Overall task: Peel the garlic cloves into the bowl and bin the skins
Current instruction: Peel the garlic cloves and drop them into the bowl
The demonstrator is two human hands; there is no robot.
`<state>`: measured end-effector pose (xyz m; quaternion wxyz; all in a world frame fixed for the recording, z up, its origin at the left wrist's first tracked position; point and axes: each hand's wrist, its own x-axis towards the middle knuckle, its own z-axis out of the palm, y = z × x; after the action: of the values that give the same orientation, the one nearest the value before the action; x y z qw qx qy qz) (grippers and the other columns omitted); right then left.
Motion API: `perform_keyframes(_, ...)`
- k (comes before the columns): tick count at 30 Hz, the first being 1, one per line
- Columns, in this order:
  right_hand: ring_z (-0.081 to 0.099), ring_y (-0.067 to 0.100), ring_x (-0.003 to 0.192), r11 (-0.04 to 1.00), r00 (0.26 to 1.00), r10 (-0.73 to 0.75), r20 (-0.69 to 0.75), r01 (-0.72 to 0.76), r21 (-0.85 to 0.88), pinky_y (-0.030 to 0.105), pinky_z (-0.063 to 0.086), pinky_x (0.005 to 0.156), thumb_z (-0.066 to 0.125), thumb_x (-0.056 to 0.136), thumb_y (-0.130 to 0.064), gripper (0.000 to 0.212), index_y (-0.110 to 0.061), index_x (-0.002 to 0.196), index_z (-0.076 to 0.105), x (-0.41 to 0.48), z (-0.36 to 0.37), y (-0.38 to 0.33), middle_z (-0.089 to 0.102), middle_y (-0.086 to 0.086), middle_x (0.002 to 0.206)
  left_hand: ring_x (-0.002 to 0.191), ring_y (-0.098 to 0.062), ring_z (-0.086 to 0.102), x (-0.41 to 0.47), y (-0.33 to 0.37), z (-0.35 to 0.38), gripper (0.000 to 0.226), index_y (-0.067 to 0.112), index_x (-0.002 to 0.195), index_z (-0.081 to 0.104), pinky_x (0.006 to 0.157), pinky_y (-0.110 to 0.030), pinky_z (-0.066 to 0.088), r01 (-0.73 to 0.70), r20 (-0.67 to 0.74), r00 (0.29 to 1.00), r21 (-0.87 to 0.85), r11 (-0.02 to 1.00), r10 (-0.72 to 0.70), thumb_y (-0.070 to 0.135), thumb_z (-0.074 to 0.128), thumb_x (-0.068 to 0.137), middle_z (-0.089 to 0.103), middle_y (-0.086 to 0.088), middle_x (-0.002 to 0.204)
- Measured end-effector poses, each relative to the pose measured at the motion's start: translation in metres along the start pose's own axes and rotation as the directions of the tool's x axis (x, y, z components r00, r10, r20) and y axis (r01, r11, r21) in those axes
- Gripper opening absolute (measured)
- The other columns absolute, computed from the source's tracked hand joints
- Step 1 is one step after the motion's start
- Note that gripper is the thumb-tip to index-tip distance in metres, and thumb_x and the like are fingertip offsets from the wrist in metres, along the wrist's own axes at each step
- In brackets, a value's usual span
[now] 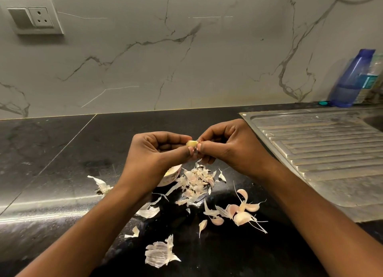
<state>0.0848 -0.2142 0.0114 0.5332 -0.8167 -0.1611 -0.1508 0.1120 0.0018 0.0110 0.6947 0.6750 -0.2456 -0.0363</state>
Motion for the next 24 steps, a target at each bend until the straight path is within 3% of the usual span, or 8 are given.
perform_keyframes(7,0.075,0.031,0.074,0.999,1.0,-0.026,-0.001,0.026,-0.022,0.028,0.063,0.066,0.076,0.095,-0.008,0.009,0.0,0.098,0.081,-0.0003,-0.0024,-0.0024,0.078,0.013,0.083,0.088,-0.035,0.08,-0.0003,0.0035,0.0025,0.033,-0.004,0.11,0.075,0.073,-0.026,0.065,0.138,0.083,0.988,-0.144,0.98,-0.127,0.009,0.075,0.079,0.079,-0.023,0.097)
perform_keyframes(12,0.072,0.022,0.07,1.0,1.0,-0.008,0.001,0.008,0.019,0.025,0.061,0.065,0.073,0.097,-0.003,0.008,0.001,0.096,0.08,-0.0009,-0.0042,-0.0046,0.077,0.013,0.081,0.093,-0.037,0.079,0.001,0.0056,-0.0007,0.031,-0.001,0.116,0.074,0.08,-0.031,0.066,0.182,0.159,0.974,-0.139,0.973,-0.159,0.012,0.067,0.089,0.079,-0.023,0.102)
perform_keyframes(16,0.072,0.023,0.07,0.999,1.0,-0.003,0.013,0.002,0.045,0.028,0.06,0.065,0.073,0.096,-0.002,0.008,0.0,0.096,0.08,-0.0014,-0.0036,-0.0061,0.077,0.013,0.081,0.096,-0.034,0.079,0.0009,0.0076,-0.0023,0.034,0.001,0.115,0.075,0.085,-0.032,0.065,0.168,0.18,0.972,-0.096,0.981,-0.149,0.014,0.071,0.084,0.08,-0.019,0.104)
perform_keyframes(24,0.07,0.025,0.069,0.998,1.0,0.004,0.031,-0.006,0.065,0.028,0.06,0.064,0.07,0.097,-0.001,0.01,0.002,0.095,0.079,-0.0017,-0.0049,-0.006,0.076,0.011,0.078,0.09,-0.035,0.078,0.0015,0.0045,-0.001,0.027,-0.004,0.115,0.073,0.077,-0.029,0.065,0.21,0.204,0.962,-0.122,0.97,-0.183,0.01,0.065,0.094,0.077,-0.026,0.1)
